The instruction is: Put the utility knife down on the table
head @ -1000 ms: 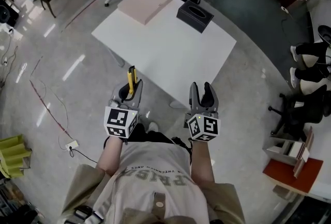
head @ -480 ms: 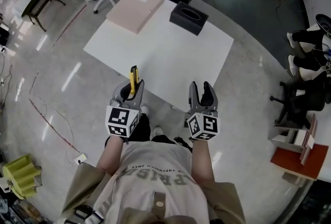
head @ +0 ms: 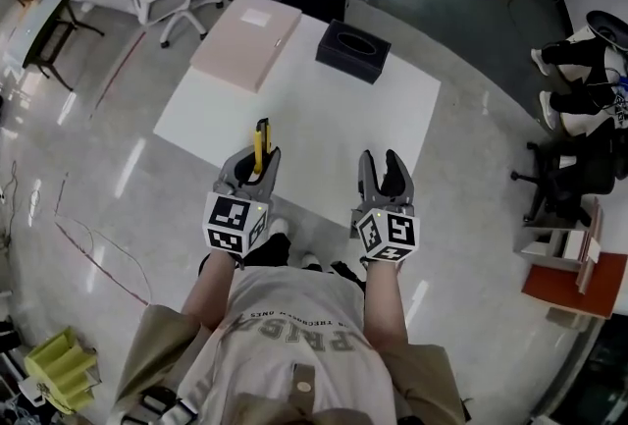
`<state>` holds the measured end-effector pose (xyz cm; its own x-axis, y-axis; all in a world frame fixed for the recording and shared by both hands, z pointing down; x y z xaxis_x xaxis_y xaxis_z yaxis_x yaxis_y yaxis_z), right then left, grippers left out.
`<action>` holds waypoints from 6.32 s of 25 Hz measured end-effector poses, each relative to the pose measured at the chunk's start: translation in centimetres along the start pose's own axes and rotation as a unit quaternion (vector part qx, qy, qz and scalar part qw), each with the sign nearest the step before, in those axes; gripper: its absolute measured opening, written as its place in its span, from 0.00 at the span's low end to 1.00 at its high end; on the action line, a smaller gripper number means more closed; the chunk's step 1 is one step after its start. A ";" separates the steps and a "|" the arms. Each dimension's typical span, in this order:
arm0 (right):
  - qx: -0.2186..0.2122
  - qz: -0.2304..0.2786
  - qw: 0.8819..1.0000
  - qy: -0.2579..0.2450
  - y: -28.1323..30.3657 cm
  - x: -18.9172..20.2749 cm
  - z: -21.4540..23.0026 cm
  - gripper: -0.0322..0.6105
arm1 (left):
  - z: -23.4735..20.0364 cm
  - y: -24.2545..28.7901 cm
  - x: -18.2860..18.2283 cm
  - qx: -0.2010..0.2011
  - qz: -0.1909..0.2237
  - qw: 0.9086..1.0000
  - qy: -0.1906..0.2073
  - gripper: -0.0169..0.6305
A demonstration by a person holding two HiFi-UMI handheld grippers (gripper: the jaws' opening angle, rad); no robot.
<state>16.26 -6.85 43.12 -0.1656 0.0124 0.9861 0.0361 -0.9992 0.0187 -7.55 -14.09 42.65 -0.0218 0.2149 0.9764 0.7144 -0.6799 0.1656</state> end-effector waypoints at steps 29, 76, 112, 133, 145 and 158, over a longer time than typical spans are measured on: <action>-0.337 -0.208 0.904 0.163 7.3 4.3 -2.6 0.35 | 4.1 8.4 7.7 0.206 -0.150 0.960 -0.117 0.12; -0.406 -0.375 0.768 0.323 11.2 15.0 -2.2 0.13 | 4.9 11.3 16.6 0.134 -0.276 0.941 -0.141 0.21; -0.284 -0.506 0.766 0.276 12.4 22.6 -0.6 0.16 | 5.0 10.3 23.0 0.056 -0.402 0.907 -0.110 0.27; -0.231 -0.563 0.764 0.215 13.6 24.5 -1.1 0.18 | 4.0 11.2 24.1 0.067 -0.454 0.869 -0.184 0.28; -0.224 -0.584 0.745 0.230 14.5 25.3 -1.4 0.17 | 3.2 11.4 24.4 0.091 -0.466 0.836 -0.273 0.27; -0.216 -0.593 0.749 0.200 14.7 25.9 -0.7 0.13 | 3.0 11.2 24.4 0.100 -0.463 0.840 -0.265 0.28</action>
<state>11.82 -21.29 68.80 -0.1136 0.9756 0.1881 -0.6785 -0.2145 0.7026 2.06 -14.35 67.94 -0.3568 0.9041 0.2350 0.6673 0.0707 0.7414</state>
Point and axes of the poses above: the fingertips, and each gripper's own axes: y forward along the fingers, z to its right, x out of its underside, the point moved 6 cm from there along -y, backward along the fingers, and after that the axes turned 8 degrees about z, right-handed, at the moved point
